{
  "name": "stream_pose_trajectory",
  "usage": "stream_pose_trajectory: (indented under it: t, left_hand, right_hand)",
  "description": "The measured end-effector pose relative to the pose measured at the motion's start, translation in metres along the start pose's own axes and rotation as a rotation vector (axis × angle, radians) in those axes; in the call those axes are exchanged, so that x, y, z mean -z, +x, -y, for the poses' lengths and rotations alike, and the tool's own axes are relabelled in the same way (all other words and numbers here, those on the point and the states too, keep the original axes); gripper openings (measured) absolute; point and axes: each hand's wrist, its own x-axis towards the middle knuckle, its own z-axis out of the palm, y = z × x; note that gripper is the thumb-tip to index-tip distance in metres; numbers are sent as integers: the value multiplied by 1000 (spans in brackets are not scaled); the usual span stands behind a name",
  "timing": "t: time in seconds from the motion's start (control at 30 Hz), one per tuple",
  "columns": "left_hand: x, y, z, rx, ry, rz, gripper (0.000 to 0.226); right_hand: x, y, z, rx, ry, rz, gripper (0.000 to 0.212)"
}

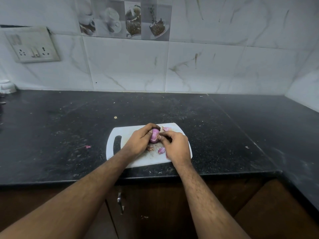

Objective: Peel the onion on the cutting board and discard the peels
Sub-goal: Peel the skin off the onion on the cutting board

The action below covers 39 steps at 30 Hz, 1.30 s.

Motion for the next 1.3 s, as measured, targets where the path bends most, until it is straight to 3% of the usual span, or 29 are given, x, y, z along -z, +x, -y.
stream_pose_trajectory:
  t: [0.23,0.6,0.97,1.3]
  left_hand:
    - [-1,1,1,-11,3,-16,26]
    - [0,2,0,0,-27,-4,29]
    - [1,1,-2,-30,38,-11,22]
    - [5,-1,-4,-40,96,-5,24]
  right_hand:
    - [-3,-4,3,92,-46,-16,18]
    - [3,-5,2,24,78,-25,17]
    - [-3,-4,2,123,-109,0,21]
    - [3,-14,12,137,-77,28,18]
